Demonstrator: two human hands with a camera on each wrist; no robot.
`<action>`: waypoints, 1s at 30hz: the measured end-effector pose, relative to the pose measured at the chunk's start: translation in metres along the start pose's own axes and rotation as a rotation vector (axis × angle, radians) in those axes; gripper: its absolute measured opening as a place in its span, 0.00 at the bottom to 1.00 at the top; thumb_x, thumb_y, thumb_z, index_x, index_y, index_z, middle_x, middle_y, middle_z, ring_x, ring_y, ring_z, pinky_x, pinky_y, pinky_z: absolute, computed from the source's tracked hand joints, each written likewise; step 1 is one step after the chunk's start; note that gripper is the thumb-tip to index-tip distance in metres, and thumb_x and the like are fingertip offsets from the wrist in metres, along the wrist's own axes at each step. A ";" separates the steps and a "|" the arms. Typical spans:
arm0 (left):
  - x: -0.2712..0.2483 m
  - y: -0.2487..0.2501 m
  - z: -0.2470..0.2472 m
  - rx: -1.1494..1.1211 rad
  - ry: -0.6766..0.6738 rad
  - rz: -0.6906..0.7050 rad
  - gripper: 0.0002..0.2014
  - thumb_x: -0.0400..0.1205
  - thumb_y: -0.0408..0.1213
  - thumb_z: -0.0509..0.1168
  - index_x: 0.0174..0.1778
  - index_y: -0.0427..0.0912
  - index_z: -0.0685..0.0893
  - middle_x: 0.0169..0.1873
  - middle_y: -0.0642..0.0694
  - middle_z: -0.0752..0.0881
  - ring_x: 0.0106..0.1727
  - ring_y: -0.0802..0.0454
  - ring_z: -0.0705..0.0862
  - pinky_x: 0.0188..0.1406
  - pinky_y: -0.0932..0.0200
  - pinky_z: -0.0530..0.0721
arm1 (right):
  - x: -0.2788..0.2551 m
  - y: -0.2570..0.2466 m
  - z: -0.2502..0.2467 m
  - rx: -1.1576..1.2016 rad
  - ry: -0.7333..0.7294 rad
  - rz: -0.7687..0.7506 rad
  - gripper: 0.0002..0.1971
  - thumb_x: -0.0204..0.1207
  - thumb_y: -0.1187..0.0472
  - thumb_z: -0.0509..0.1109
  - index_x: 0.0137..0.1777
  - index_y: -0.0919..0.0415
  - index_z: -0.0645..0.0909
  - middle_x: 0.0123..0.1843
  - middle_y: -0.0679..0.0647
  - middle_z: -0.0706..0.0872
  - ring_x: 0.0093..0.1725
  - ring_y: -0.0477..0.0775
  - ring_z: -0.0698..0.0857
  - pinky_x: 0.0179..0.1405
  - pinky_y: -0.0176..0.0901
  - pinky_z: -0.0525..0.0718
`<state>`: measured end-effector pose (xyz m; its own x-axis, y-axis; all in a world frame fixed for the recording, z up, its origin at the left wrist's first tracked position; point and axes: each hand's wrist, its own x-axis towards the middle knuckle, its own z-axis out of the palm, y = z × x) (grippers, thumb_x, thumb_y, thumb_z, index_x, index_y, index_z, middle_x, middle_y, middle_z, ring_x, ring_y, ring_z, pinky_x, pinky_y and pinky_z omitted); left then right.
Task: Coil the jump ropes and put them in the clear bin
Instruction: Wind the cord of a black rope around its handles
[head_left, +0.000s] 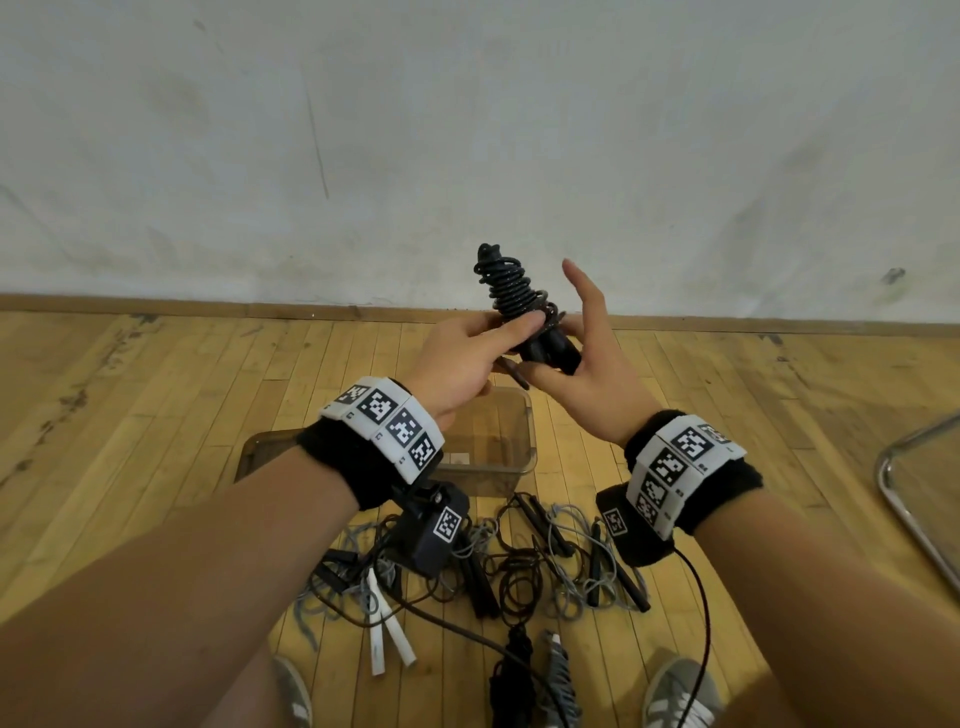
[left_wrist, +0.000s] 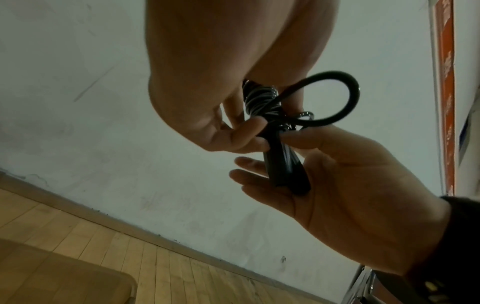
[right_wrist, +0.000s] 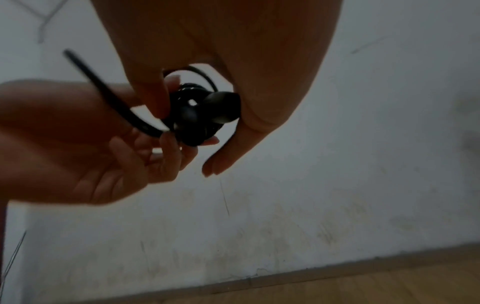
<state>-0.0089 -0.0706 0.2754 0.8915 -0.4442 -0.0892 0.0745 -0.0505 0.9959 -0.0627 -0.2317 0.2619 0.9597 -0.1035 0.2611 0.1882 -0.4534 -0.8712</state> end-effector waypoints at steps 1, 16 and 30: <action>0.000 0.000 0.000 0.014 -0.013 0.009 0.15 0.83 0.55 0.71 0.58 0.50 0.91 0.45 0.55 0.94 0.40 0.62 0.87 0.39 0.59 0.77 | 0.000 0.000 -0.001 0.061 -0.014 0.061 0.47 0.78 0.66 0.76 0.88 0.42 0.51 0.63 0.55 0.87 0.58 0.52 0.91 0.59 0.46 0.90; 0.003 0.002 0.003 -0.059 -0.009 -0.064 0.10 0.88 0.44 0.64 0.53 0.40 0.82 0.34 0.46 0.81 0.23 0.54 0.77 0.24 0.61 0.67 | 0.001 0.007 -0.003 -0.092 0.079 0.089 0.31 0.70 0.55 0.75 0.67 0.32 0.64 0.46 0.58 0.92 0.39 0.62 0.92 0.43 0.70 0.90; 0.001 0.000 0.003 0.049 0.080 0.141 0.07 0.85 0.41 0.72 0.53 0.41 0.91 0.34 0.49 0.92 0.34 0.57 0.89 0.35 0.62 0.84 | -0.001 0.008 -0.002 -0.105 0.032 0.127 0.32 0.79 0.66 0.70 0.74 0.42 0.59 0.48 0.61 0.90 0.39 0.64 0.90 0.44 0.70 0.89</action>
<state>-0.0092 -0.0743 0.2752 0.9246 -0.3772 0.0541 -0.0736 -0.0373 0.9966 -0.0623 -0.2366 0.2559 0.9670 -0.1935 0.1660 0.0409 -0.5249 -0.8502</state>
